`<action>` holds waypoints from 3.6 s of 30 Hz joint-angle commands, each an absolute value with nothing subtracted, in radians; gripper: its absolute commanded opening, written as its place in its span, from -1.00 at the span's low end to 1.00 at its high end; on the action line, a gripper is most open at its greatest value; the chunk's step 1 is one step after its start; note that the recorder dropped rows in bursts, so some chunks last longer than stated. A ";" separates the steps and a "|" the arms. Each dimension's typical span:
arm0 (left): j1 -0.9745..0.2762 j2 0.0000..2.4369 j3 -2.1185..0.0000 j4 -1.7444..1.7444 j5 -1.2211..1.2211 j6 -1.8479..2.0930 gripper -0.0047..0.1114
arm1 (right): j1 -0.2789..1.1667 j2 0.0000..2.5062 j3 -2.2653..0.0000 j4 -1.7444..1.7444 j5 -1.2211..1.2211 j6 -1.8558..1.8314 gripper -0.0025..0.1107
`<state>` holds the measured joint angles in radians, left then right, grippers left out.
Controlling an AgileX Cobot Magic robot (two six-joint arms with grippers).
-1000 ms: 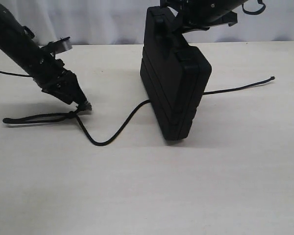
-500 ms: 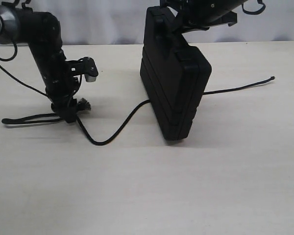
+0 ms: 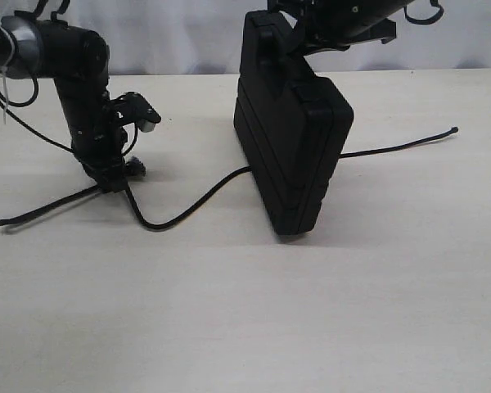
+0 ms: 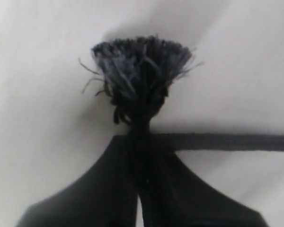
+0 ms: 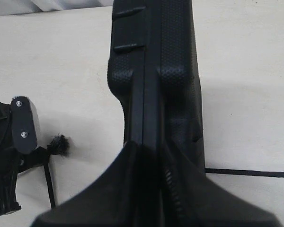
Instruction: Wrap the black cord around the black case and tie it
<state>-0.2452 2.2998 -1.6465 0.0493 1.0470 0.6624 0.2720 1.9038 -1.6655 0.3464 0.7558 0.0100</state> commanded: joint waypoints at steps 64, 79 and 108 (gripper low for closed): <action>-0.119 1.769 -1.131 -0.218 0.594 1.087 0.12 | 0.265 1.927 -1.650 0.299 0.787 -0.006 -0.88; -0.187 1.945 -1.131 -0.090 0.444 1.906 0.12 | 0.265 1.927 -1.650 0.299 0.787 -0.006 -0.88; -0.152 2.055 -1.149 -0.450 0.218 0.872 -0.92 | 0.265 1.927 -1.650 0.299 0.787 -0.006 -0.88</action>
